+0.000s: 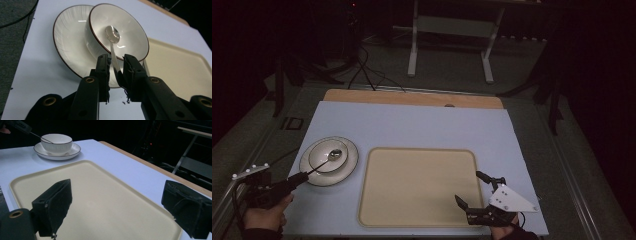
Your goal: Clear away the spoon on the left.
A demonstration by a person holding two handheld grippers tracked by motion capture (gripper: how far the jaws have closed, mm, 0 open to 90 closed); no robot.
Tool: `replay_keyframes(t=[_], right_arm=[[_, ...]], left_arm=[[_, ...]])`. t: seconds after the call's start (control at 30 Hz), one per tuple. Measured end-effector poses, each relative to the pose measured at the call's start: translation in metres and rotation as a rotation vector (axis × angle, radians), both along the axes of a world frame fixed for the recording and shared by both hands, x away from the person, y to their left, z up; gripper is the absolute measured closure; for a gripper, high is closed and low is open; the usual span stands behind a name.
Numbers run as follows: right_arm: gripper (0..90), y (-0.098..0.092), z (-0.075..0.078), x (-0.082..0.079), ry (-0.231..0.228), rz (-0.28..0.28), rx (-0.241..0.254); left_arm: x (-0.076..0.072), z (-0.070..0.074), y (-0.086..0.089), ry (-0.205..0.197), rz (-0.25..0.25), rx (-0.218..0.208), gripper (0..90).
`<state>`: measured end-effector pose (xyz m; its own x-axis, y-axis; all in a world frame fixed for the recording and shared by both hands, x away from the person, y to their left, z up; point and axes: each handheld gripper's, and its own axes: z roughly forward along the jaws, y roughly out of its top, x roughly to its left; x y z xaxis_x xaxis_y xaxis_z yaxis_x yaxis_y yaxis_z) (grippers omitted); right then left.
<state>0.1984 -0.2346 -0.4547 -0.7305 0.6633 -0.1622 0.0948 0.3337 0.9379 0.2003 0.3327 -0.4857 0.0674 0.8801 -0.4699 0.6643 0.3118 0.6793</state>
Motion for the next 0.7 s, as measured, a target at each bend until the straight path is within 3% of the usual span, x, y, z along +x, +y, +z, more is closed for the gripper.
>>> replay_keyframes(t=[0.47,0.7], right_arm=[[9.8,-0.0002,-0.0002,0.0004,0.004,-0.002,0.0],[9.8,-0.0011,0.0,0.0007,0.005,-0.006,0.009]], left_arm=[[0.0025,-0.0011,0.0023,-0.01,0.04,-0.003,83.8],[0.0037,0.0049,0.0049,-0.046,0.059,0.053,89.1]])
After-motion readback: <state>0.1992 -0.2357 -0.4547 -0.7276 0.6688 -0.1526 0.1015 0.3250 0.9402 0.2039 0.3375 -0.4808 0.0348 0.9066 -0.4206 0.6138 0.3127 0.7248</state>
